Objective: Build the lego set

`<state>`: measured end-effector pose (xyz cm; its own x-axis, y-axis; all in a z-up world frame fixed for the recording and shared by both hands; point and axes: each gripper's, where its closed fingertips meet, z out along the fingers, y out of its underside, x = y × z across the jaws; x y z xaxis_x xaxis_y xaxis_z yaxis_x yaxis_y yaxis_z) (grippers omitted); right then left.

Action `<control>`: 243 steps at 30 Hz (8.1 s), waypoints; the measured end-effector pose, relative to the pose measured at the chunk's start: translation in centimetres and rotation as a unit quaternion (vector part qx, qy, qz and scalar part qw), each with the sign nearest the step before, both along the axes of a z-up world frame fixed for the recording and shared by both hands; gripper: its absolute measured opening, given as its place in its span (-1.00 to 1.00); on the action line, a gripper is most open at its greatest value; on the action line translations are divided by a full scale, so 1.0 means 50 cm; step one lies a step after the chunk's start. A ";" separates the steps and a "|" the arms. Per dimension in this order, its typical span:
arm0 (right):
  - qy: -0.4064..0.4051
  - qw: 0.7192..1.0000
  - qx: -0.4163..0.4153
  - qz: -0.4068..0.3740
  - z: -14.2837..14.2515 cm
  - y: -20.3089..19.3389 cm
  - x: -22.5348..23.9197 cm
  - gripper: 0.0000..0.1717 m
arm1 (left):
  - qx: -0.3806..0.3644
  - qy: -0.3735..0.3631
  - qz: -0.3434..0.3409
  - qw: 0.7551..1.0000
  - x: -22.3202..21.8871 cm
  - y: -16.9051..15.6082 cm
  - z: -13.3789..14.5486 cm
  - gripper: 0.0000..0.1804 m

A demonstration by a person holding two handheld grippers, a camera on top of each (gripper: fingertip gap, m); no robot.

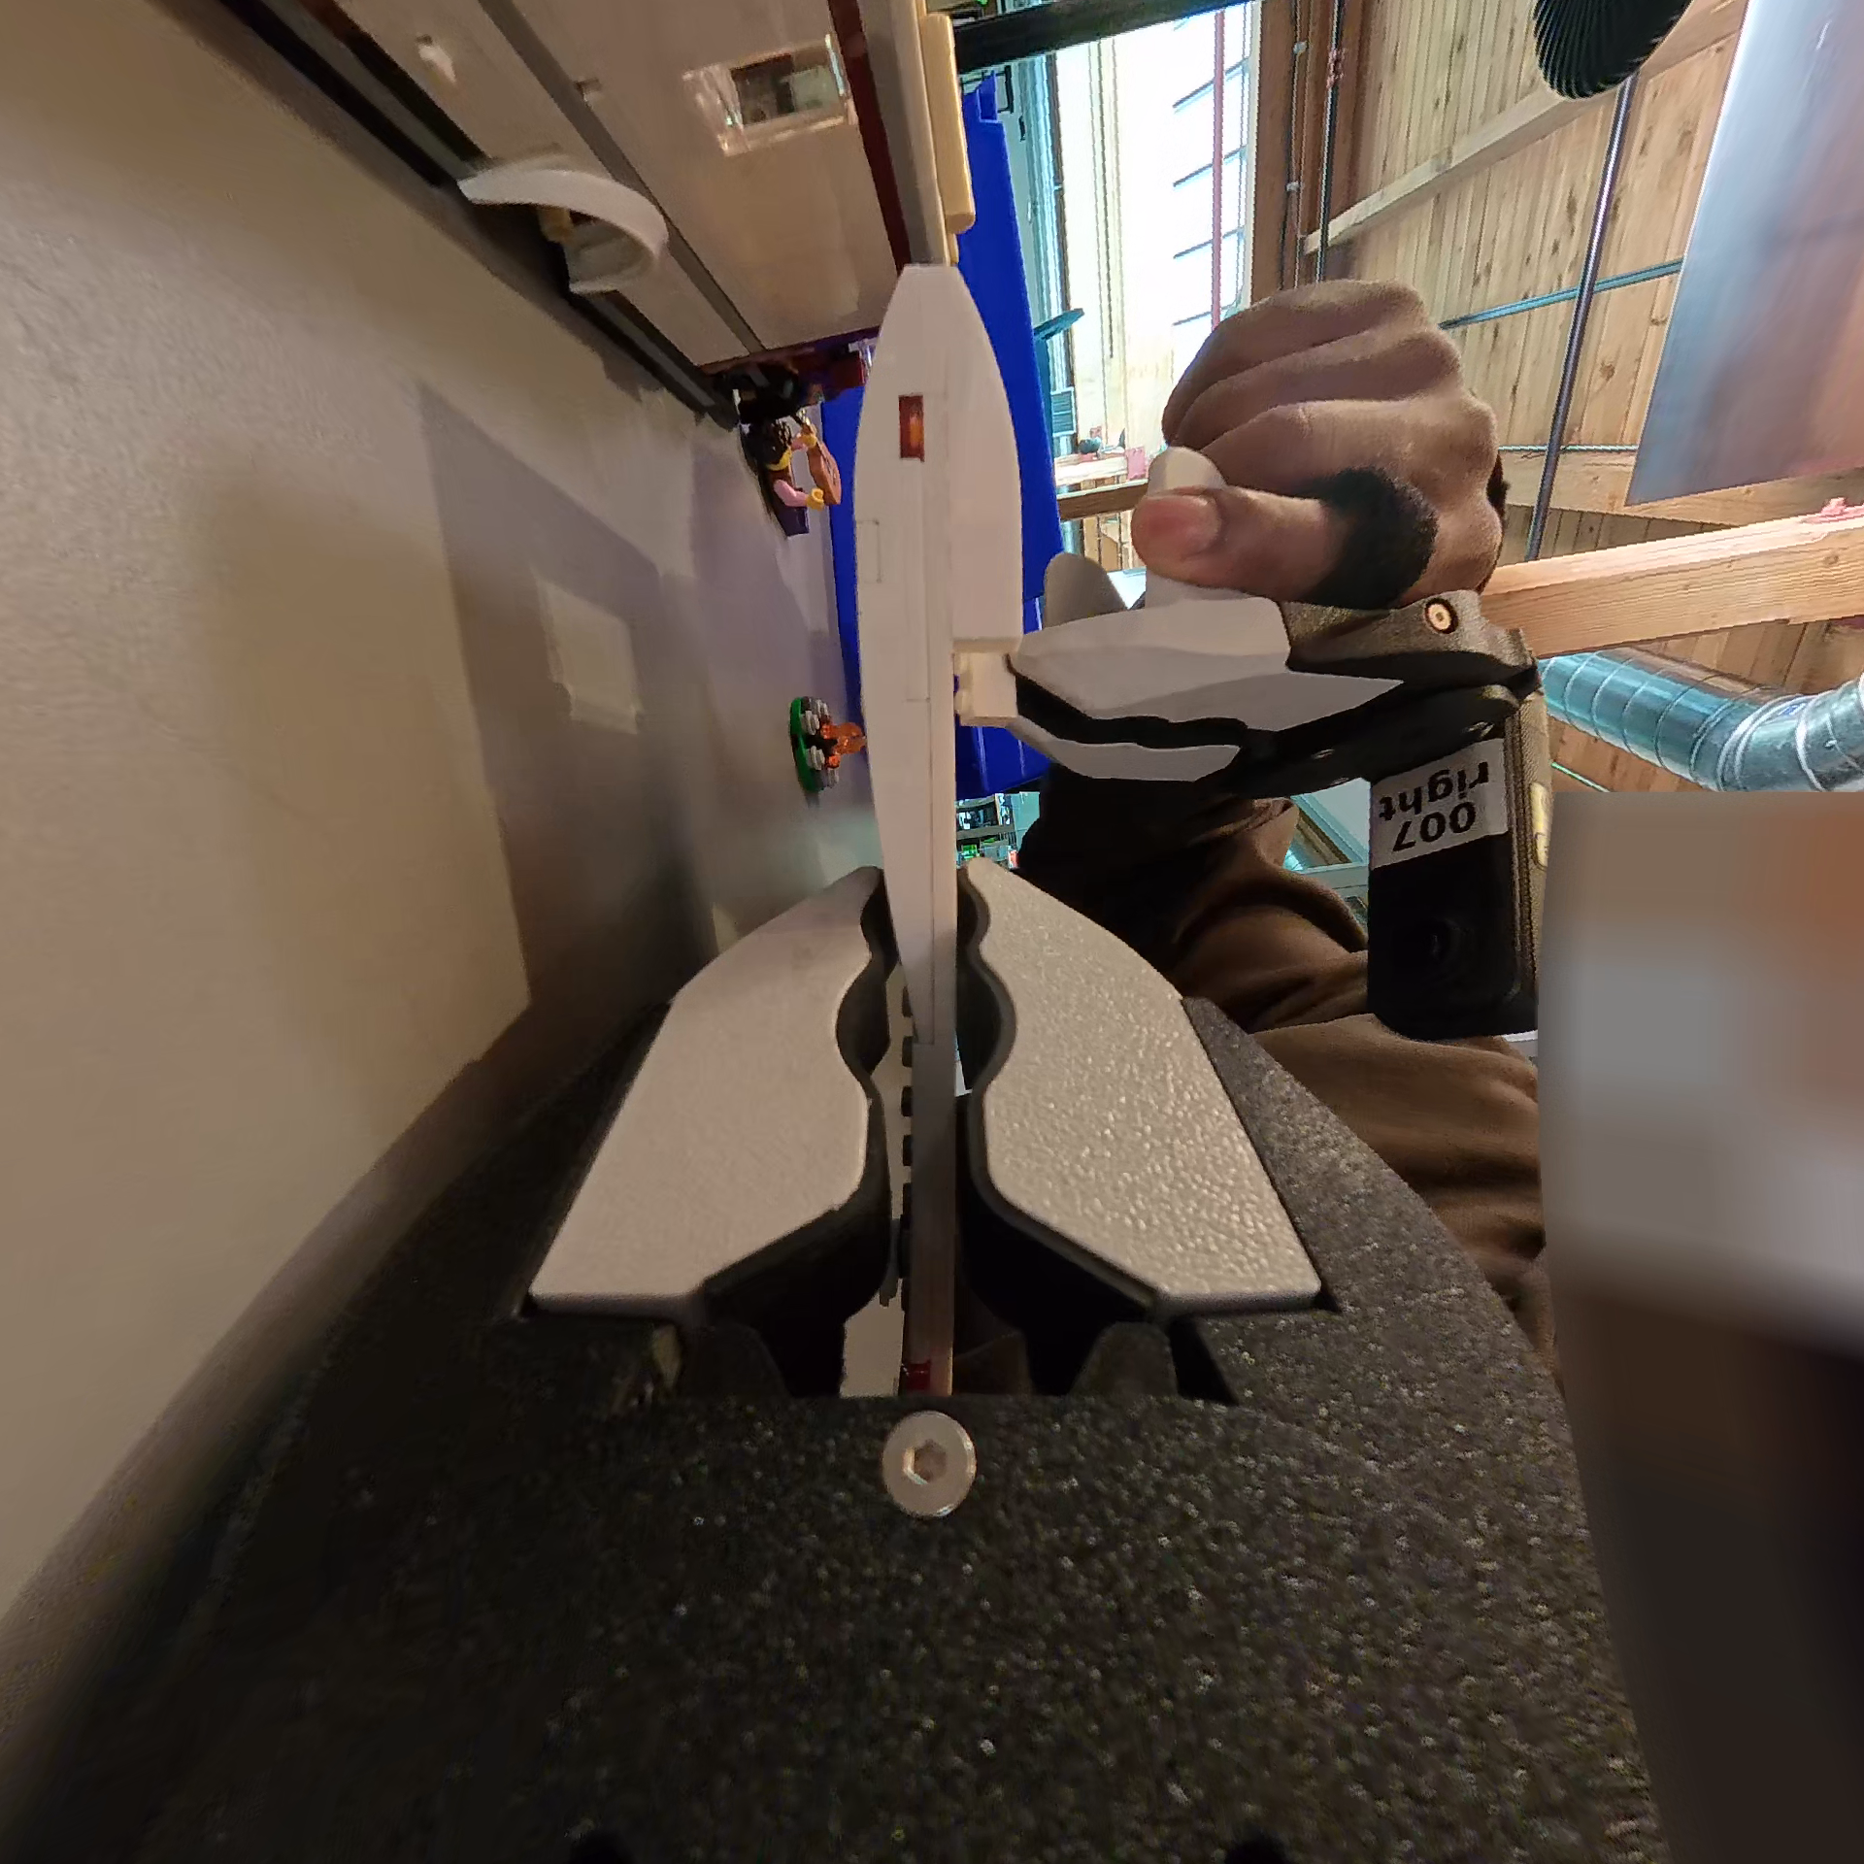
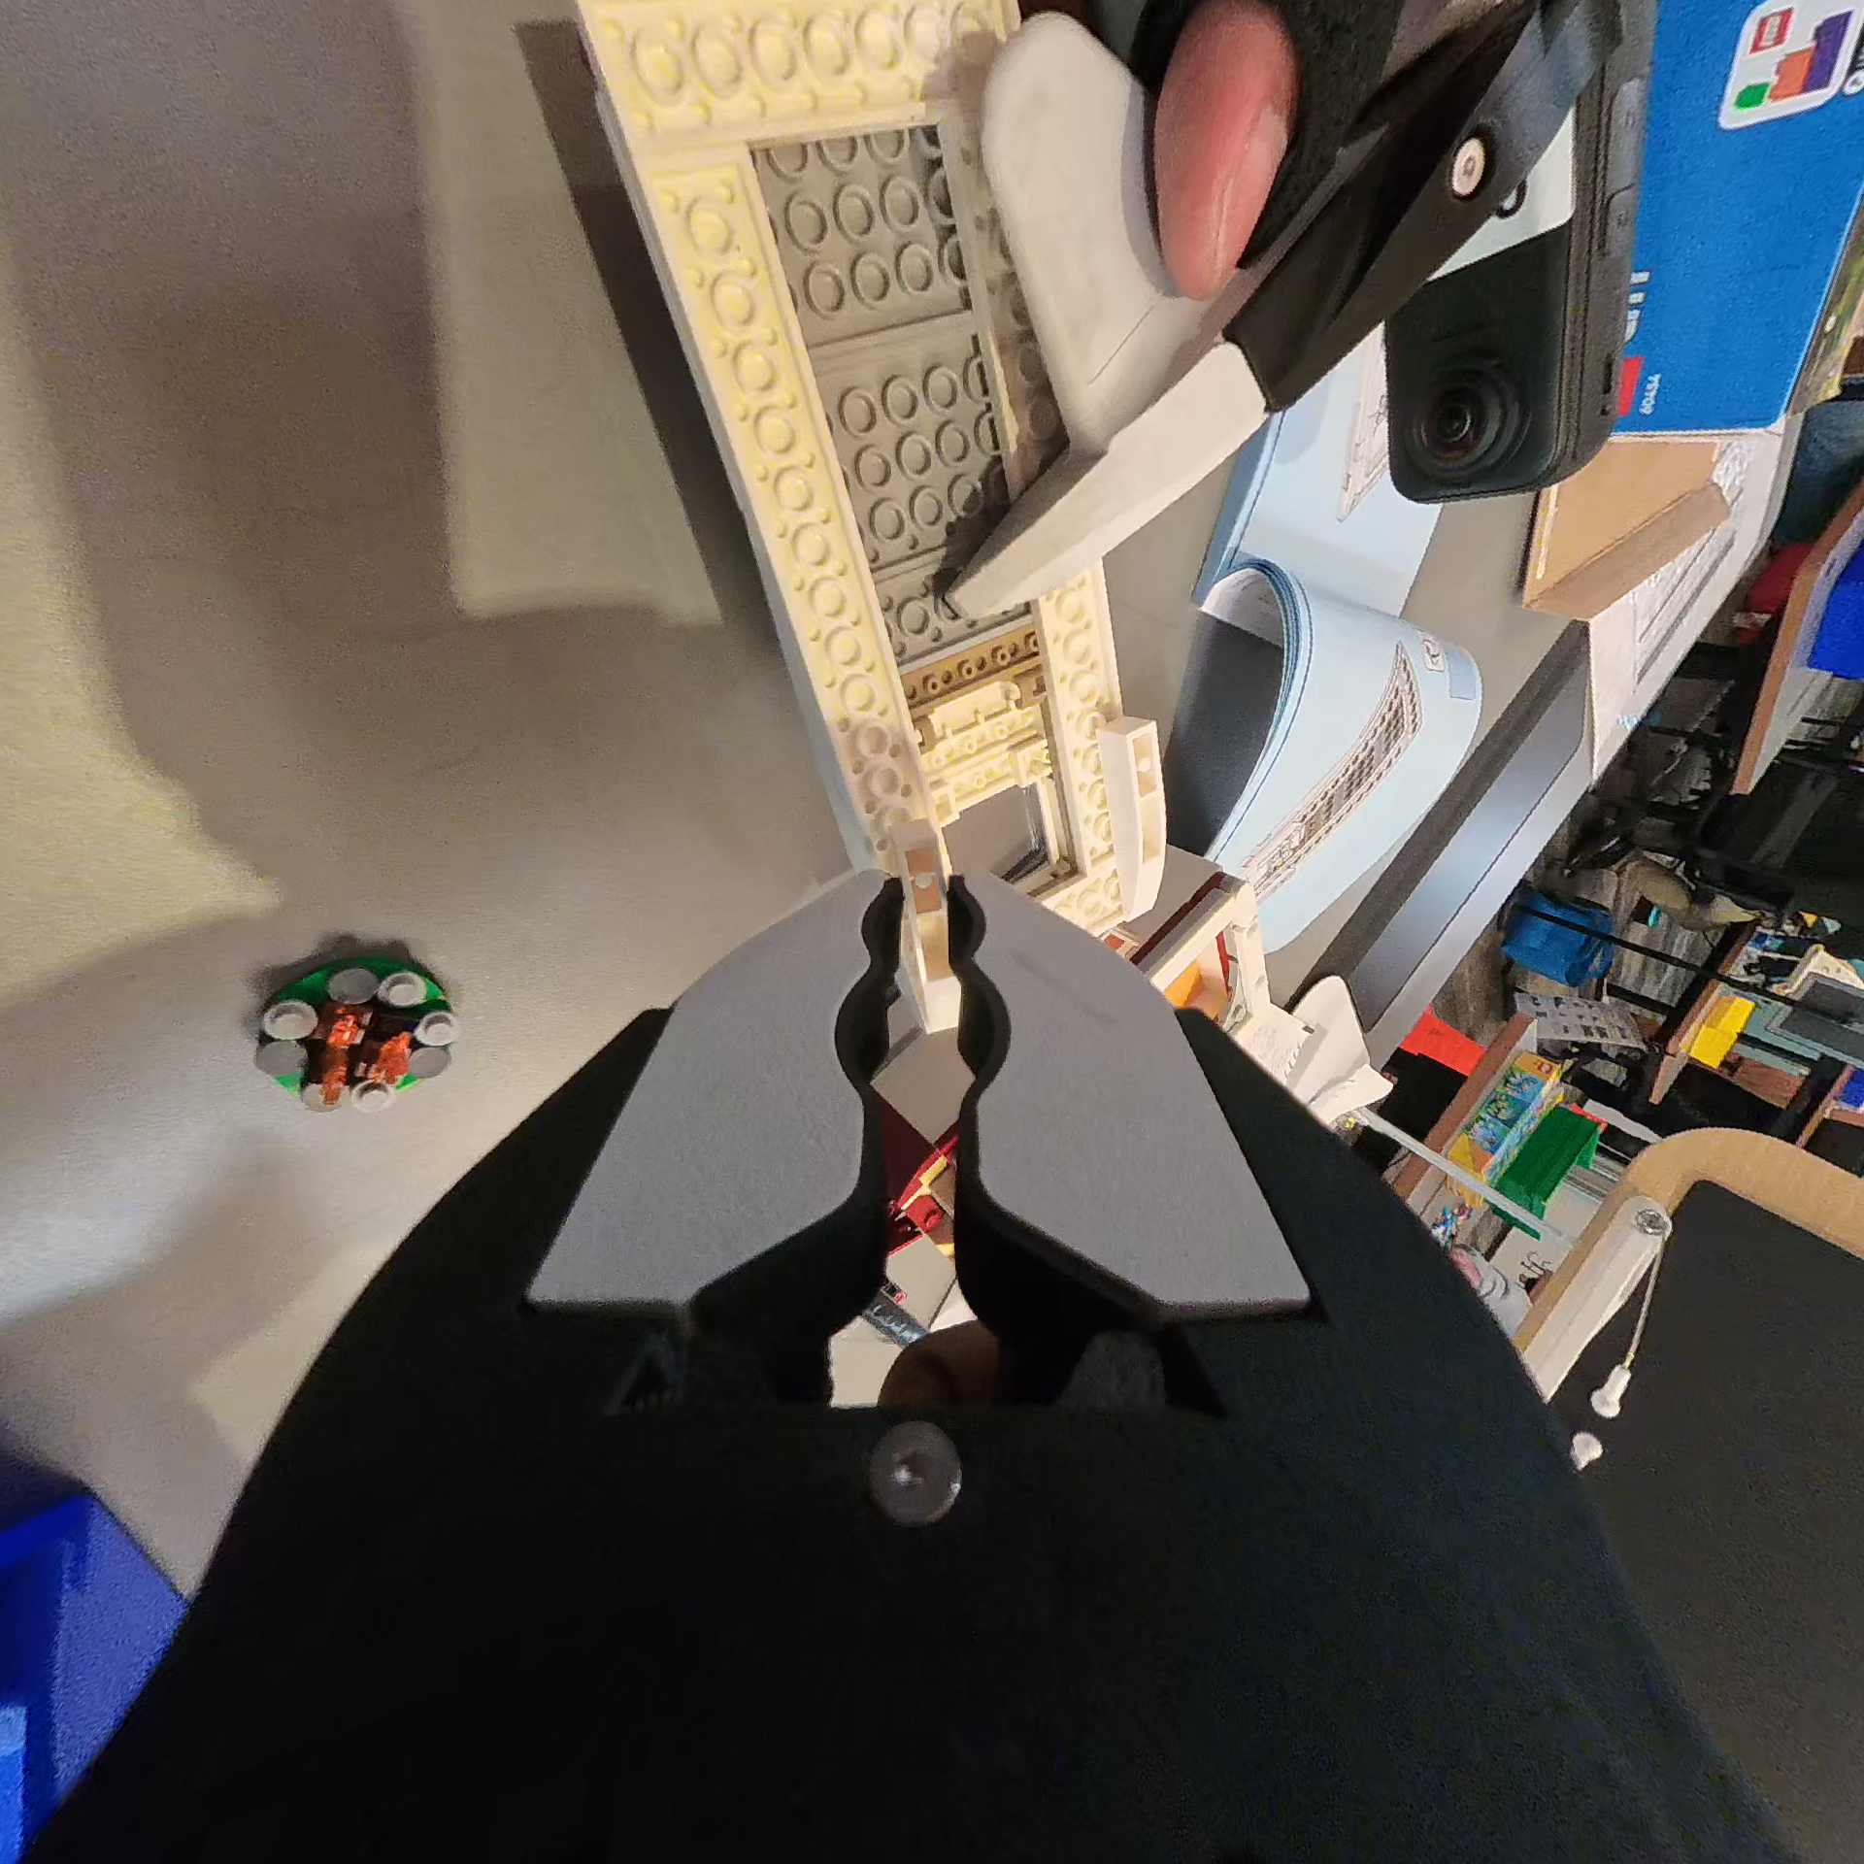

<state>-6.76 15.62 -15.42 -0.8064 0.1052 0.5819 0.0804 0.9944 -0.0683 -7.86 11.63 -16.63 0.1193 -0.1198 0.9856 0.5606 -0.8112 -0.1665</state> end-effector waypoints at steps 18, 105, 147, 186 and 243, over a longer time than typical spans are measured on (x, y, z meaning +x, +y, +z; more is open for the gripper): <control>-0.003 1.000 0.005 0.002 0.008 -0.001 0.002 -0.80 | 0.000 -0.006 0.001 1.000 -0.001 0.000 0.002 -0.89; 0.032 0.405 -0.835 -0.371 0.089 -0.013 0.006 -0.72 | 0.104 -0.061 -0.090 0.989 0.010 -0.035 0.070 -0.76; 0.075 0.590 -0.748 -0.294 0.160 -0.117 -0.062 -0.73 | 0.304 0.102 -0.143 0.936 0.022 -0.068 0.143 -0.54; 0.073 0.598 -0.754 -0.262 0.155 -0.124 -0.043 -0.73 | 0.339 0.137 -0.143 0.920 0.038 -0.074 0.135 -0.57; 0.130 0.600 -0.746 -0.257 0.171 -0.126 -0.040 -0.81 | 0.379 0.205 -0.102 0.897 0.026 -0.067 0.134 -0.65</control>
<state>-8.75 9.30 -6.86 -0.3473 0.8616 -0.3702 0.1433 -0.3414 -0.9289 -6.56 8.28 -9.94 0.3519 -0.7977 0.4897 0.1797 -0.4559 -0.8717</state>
